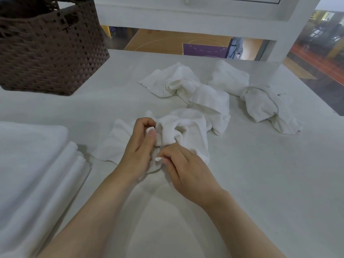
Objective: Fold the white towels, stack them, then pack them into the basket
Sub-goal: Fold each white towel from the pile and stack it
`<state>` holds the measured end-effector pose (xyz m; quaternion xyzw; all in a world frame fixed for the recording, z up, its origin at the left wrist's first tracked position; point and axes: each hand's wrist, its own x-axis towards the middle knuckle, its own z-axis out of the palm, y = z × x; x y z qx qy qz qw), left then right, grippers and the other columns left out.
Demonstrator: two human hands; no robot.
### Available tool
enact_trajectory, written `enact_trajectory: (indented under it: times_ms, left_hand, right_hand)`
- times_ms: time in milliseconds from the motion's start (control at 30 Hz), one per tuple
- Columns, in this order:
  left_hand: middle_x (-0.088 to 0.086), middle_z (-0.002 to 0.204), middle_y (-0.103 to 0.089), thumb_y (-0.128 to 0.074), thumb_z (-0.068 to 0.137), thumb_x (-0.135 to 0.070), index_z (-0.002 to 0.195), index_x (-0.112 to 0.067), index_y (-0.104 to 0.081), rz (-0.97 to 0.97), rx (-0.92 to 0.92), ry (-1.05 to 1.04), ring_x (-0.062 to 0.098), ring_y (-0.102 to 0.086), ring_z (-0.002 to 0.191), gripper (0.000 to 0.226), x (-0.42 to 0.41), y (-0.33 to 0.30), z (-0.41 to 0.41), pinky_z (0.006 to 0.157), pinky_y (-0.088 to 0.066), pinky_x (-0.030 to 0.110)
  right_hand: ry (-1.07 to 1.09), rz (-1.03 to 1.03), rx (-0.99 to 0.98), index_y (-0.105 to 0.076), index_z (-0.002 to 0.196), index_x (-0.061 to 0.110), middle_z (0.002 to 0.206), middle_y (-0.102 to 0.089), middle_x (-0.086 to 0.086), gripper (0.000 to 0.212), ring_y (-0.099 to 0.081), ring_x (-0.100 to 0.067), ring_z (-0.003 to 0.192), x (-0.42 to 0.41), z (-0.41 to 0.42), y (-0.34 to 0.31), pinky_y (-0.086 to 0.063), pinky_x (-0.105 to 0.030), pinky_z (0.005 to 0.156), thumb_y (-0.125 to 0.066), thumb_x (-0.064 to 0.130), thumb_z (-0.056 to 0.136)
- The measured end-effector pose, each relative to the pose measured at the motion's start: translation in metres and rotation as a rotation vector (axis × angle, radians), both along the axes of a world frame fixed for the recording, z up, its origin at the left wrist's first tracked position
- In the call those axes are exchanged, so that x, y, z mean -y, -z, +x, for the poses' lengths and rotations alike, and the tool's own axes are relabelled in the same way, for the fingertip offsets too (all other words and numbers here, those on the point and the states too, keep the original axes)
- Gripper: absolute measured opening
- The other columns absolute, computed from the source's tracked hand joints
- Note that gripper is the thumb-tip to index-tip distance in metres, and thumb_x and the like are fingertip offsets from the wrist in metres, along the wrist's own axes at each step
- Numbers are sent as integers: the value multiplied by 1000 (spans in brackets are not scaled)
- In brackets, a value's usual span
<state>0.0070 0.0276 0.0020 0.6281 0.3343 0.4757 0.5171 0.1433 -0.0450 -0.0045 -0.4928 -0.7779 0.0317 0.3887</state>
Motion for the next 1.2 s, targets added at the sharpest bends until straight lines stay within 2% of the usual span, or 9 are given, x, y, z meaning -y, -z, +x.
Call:
enact_trajectory:
  times_ms: [67,167,333,433,567,700,767,867,1200]
  left_hand:
    - [-3,89,-52,-38,95,-33,96,-22,-45,-39,33,9,11,-50,82,13,3,-2,2,73,-45,23]
    - [-3,84,-51,-36,100,-26,97,-9,-44,41,-46,-25,9,-48,76,19,6,-4,4,67,-43,15]
    - [-4,94,-50,-49,95,-19,92,-16,-52,251,-157,-131,7,-51,86,5,1,3,3,79,-41,16]
    - [-4,85,-59,-55,92,-21,89,-16,-57,204,-122,-94,8,-57,79,6,3,-1,1,72,-46,17]
    - [-10,84,-64,-58,90,-22,88,-26,-61,177,-136,-55,8,-61,79,5,3,-4,-2,70,-48,19]
    - [-15,85,-65,-57,90,-25,89,-28,-59,340,-352,-64,5,-62,77,4,1,-2,-6,62,-41,10]
    - [-14,86,-63,-55,92,-27,92,-28,-59,448,-470,-66,7,-60,75,4,0,1,-6,60,-41,14]
    - [-11,84,-62,-53,93,-27,95,-28,-58,497,-531,-72,11,-59,73,6,0,6,-5,60,-43,22]
    - [-8,79,-61,-53,89,-44,94,-29,-56,493,-474,16,17,-59,72,16,1,6,-6,61,-45,34]
  right_hand:
    - [26,-40,-62,-60,99,12,90,-59,6,17,-54,-9,78,-1,2,0,-47,-31,68,-44,17,101]
    - [76,-110,-186,-60,105,14,93,-52,17,20,-50,3,82,-1,4,0,-44,-17,73,-43,23,101]
    - [40,-129,-204,-62,114,14,97,-56,17,17,-52,8,90,-1,5,-4,-38,-8,79,-57,13,98]
    - [63,-119,-263,-66,107,15,98,-64,11,13,-57,1,92,-2,7,-4,-40,-8,80,-60,13,96]
    - [163,-196,-505,-69,95,21,90,-68,14,3,-64,-8,88,-1,11,-7,-48,-15,74,-68,20,92]
    - [198,-226,-613,-69,90,27,87,-70,17,6,-67,-10,87,-1,12,-9,-52,-22,75,-71,21,90]
    - [183,-248,-673,-70,89,29,87,-71,18,9,-68,-8,88,-1,12,-9,-51,-19,76,-71,20,89]
    - [159,-267,-711,-71,88,29,86,-71,18,12,-68,-6,87,-1,12,-11,-48,-14,75,-71,17,90]
    - [155,-347,-680,-72,88,28,88,-72,15,15,-68,-11,84,-2,15,-11,-55,-29,77,-69,13,90]
